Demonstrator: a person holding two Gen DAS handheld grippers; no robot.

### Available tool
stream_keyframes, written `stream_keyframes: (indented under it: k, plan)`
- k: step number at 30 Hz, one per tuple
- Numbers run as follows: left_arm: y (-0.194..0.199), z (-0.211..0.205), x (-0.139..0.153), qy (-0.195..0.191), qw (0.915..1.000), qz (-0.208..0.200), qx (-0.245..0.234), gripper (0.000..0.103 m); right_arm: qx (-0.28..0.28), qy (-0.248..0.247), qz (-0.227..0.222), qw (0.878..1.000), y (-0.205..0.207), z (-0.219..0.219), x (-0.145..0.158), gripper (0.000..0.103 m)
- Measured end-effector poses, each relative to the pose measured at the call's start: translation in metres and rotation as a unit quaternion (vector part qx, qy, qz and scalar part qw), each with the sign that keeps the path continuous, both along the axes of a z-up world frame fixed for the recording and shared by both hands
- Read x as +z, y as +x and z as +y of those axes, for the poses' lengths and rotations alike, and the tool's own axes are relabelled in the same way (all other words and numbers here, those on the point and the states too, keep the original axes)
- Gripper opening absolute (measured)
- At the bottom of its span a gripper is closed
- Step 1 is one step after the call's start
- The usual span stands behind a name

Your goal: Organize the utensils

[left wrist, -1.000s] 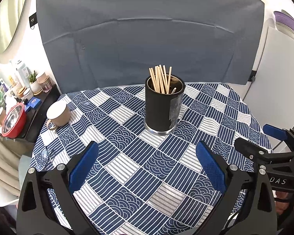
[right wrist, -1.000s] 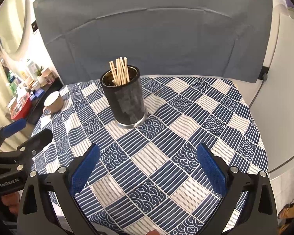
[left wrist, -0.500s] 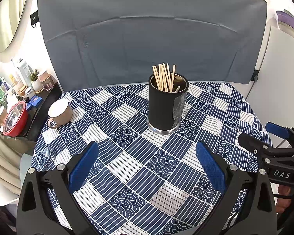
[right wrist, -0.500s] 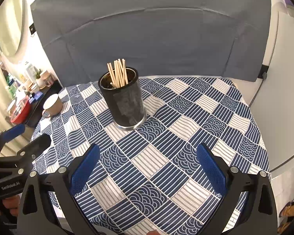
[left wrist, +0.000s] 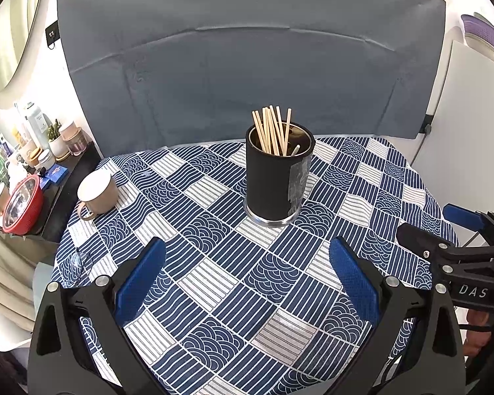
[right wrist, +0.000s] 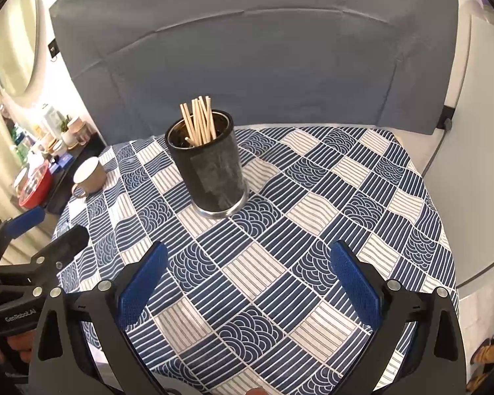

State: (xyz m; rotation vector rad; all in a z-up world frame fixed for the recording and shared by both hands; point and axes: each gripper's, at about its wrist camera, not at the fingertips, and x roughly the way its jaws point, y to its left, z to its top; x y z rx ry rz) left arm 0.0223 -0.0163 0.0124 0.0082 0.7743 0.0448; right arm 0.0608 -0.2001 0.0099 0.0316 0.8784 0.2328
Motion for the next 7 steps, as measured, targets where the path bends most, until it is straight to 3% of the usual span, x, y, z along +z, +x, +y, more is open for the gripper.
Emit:
stream_keyframes:
  k: [7]
  plan:
    - [0.0023, -0.0006, 0.0026, 0.003, 1.0, -0.006, -0.003, 0.097, -0.003, 0.004, 0.003, 1.0, 0.0043, -0.0022, -0.0012, 0.095]
